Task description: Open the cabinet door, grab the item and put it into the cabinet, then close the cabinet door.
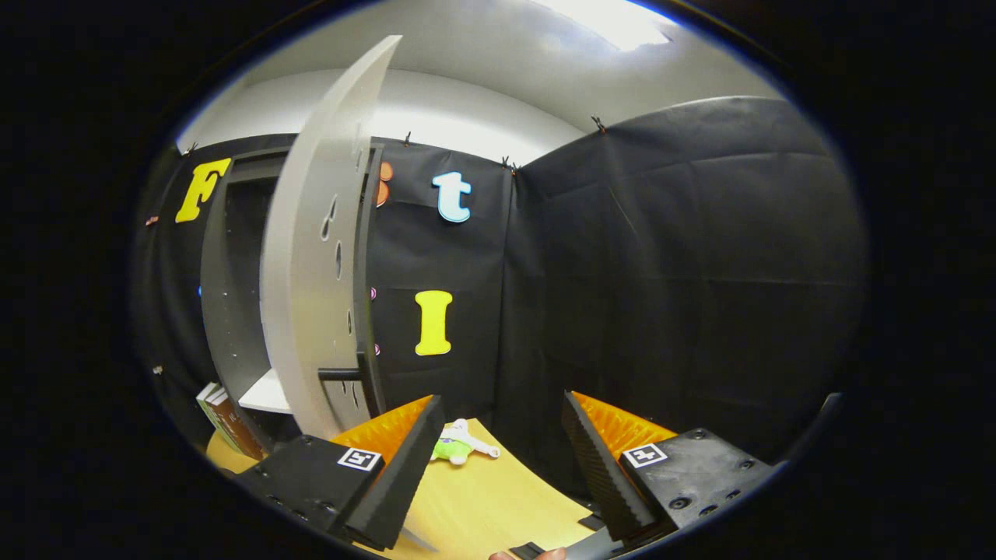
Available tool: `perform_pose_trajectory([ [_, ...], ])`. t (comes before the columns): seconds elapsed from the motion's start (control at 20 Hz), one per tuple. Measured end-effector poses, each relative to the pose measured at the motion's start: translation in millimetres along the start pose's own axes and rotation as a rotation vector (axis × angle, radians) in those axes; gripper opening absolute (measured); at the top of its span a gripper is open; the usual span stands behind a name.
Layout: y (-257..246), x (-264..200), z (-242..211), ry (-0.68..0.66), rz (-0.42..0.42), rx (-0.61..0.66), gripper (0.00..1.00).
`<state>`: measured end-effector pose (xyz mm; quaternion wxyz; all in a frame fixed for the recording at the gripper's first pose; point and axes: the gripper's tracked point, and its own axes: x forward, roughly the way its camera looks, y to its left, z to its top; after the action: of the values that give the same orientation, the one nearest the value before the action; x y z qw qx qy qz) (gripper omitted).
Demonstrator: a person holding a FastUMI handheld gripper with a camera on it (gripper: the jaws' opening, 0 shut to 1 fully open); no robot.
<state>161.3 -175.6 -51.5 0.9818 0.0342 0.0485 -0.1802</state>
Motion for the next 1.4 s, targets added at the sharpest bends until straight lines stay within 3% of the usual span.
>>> perform_pose_trajectory([
  [0.25, 8, -5, -10, 0.050, 0.051, 0.036, 0.98],
  [0.75, 25, -17, 4, 0.054, 0.063, 0.028, 0.97],
  [1.05, 87, -41, -10, 0.070, 0.127, 0.042, 0.98],
  [1.4, 151, -58, -14, 0.101, 0.268, 0.045, 0.98],
])
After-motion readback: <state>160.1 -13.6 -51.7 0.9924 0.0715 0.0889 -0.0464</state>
